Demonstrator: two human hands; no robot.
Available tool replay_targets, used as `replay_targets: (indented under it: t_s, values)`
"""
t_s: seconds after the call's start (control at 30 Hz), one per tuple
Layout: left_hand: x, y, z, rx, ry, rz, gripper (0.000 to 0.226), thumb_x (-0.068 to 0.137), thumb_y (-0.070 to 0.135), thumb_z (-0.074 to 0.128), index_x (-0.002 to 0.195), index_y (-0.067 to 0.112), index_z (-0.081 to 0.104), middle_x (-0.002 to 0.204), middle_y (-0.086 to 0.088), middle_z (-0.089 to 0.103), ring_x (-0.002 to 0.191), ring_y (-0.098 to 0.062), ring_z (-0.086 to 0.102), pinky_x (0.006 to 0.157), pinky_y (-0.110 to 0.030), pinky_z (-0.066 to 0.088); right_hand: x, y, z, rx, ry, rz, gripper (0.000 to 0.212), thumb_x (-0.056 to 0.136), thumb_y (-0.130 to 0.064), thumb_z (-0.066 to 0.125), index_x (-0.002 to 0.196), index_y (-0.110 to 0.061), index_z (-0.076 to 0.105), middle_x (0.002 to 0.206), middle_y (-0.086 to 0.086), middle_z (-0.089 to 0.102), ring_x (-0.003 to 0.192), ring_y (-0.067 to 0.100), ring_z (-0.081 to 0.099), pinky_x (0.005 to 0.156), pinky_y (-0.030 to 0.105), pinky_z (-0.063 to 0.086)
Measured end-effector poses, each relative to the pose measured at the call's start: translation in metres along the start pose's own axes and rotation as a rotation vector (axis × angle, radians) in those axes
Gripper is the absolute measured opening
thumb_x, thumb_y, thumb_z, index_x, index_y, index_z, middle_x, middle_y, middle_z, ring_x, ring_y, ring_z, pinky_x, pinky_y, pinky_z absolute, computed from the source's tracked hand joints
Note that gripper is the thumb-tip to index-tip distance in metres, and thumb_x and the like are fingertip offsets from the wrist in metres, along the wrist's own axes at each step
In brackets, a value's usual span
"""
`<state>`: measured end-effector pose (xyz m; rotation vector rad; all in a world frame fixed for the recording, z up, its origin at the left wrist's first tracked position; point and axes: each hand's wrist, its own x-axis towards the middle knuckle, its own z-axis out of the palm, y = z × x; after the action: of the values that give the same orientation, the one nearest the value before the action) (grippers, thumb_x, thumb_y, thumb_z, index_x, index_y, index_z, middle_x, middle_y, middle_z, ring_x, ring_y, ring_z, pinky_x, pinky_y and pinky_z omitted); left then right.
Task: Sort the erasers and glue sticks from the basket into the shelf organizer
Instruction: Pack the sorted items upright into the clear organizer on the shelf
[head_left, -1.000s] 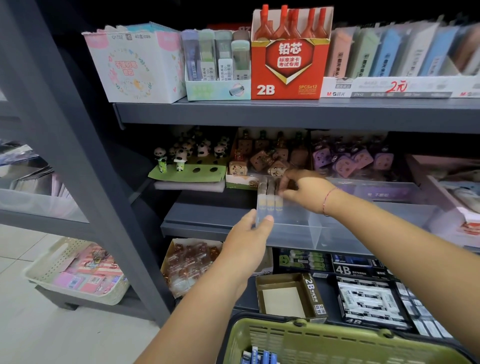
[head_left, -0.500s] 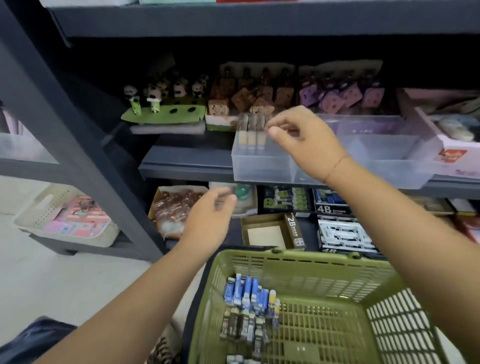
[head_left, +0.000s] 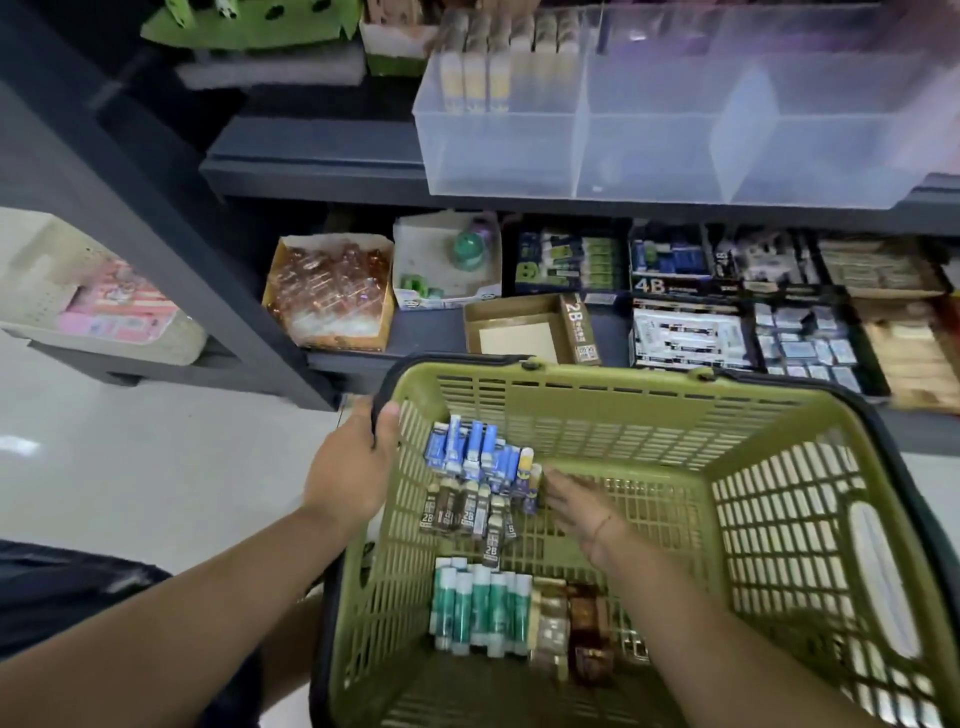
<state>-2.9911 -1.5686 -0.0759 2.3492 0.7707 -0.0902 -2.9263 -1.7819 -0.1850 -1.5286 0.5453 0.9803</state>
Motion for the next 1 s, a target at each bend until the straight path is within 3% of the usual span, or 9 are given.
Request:
replay_targets:
  t_s: [0.1, 0.17, 0.23, 0.47, 0.67, 0.73, 0.87, 0.93, 1.0]
  values:
    - [0.001, -0.003, 0.002, 0.006, 0.009, 0.009, 0.049, 0.102, 0.041, 0.028, 0.135, 0.008, 0.043, 0.109, -0.013, 0.063, 0.103, -0.037, 0.059, 0.078, -0.039, 0.043, 0.017, 0.001, 0.016, -0.046, 0.044, 0.033, 0.043, 0.093, -0.038, 0.058, 0.124, -0.009, 0.057, 0.116, 0.006, 0.060, 0.116, 0.029, 0.054, 0.108, 0.043, 0.038]
    - [0.002, -0.007, 0.004, -0.033, 0.013, 0.020, 0.050, 0.101, 0.045, 0.027, 0.134, 0.012, 0.045, 0.107, -0.010, 0.064, 0.100, -0.035, 0.060, 0.082, -0.039, 0.048, 0.026, 0.001, 0.025, -0.052, 0.111, 0.060, 0.031, 0.090, -0.041, 0.062, 0.101, -0.012, 0.065, 0.093, 0.007, 0.064, 0.088, 0.027, 0.058, 0.099, 0.047, 0.045]
    - [0.004, -0.010, 0.005, -0.093, 0.010, 0.016, 0.047, 0.100, 0.048, 0.028, 0.129, 0.017, 0.048, 0.102, -0.006, 0.065, 0.095, -0.032, 0.062, 0.083, -0.044, 0.052, 0.039, 0.005, 0.028, -0.016, 0.145, 0.077, 0.037, 0.082, -0.042, 0.071, 0.092, -0.006, 0.069, 0.084, 0.010, 0.066, 0.073, 0.026, 0.058, 0.091, 0.051, 0.051]
    - [0.006, -0.015, 0.007, -0.148, 0.013, 0.007, 0.045, 0.098, 0.051, 0.029, 0.120, 0.020, 0.051, 0.094, -0.004, 0.066, 0.088, -0.028, 0.063, 0.081, -0.047, 0.054, 0.048, 0.006, 0.035, -0.042, 0.203, 0.112, 0.069, 0.074, -0.042, 0.078, 0.125, -0.002, 0.055, 0.120, 0.013, 0.059, 0.113, 0.035, 0.056, 0.099, 0.047, 0.047]
    - [0.008, -0.017, 0.009, -0.188, 0.011, -0.010, 0.042, 0.097, 0.053, 0.029, 0.114, 0.023, 0.053, 0.093, 0.000, 0.067, 0.088, -0.025, 0.064, 0.083, -0.047, 0.053, 0.051, 0.003, 0.042, -0.015, 0.200, 0.079, 0.039, 0.080, -0.035, 0.074, 0.104, -0.007, 0.060, 0.100, 0.011, 0.062, 0.099, 0.031, 0.061, 0.094, 0.051, 0.049]
    - [0.008, -0.017, 0.009, -0.196, 0.012, -0.017, 0.040, 0.098, 0.052, 0.030, 0.113, 0.023, 0.053, 0.092, 0.001, 0.067, 0.088, -0.024, 0.064, 0.083, -0.047, 0.053, 0.053, 0.004, 0.042, -0.006, 0.195, 0.098, 0.049, 0.078, -0.037, 0.076, 0.112, -0.006, 0.059, 0.108, 0.010, 0.061, 0.100, 0.030, 0.058, 0.096, 0.050, 0.048]
    - [0.008, -0.017, 0.010, -0.196, 0.015, -0.013, 0.038, 0.099, 0.050, 0.030, 0.109, 0.023, 0.054, 0.089, 0.002, 0.066, 0.085, -0.023, 0.064, 0.082, -0.046, 0.053, 0.055, 0.004, 0.037, 0.059, 0.115, 0.147, 0.100, 0.055, -0.056, 0.085, 0.133, -0.005, 0.049, 0.129, 0.013, 0.056, 0.103, 0.030, 0.058, 0.086, 0.040, 0.051]
    - [0.008, -0.017, 0.009, -0.195, 0.021, -0.010, 0.038, 0.099, 0.050, 0.030, 0.109, 0.022, 0.054, 0.088, 0.001, 0.066, 0.085, -0.023, 0.064, 0.082, -0.047, 0.053, 0.057, 0.003, 0.035, 0.070, 0.082, 0.159, 0.096, 0.059, -0.053, 0.084, 0.134, -0.003, 0.048, 0.128, 0.013, 0.056, 0.094, 0.027, 0.058, 0.078, 0.035, 0.049]
    - [0.008, -0.017, 0.009, -0.204, 0.021, -0.008, 0.038, 0.099, 0.050, 0.031, 0.109, 0.022, 0.054, 0.089, 0.001, 0.066, 0.086, -0.023, 0.064, 0.082, -0.047, 0.054, 0.062, 0.004, 0.031, 0.039, 0.072, 0.149, 0.088, 0.066, -0.049, 0.082, 0.133, -0.001, 0.049, 0.129, 0.013, 0.055, 0.104, 0.029, 0.058, 0.087, 0.035, 0.049]
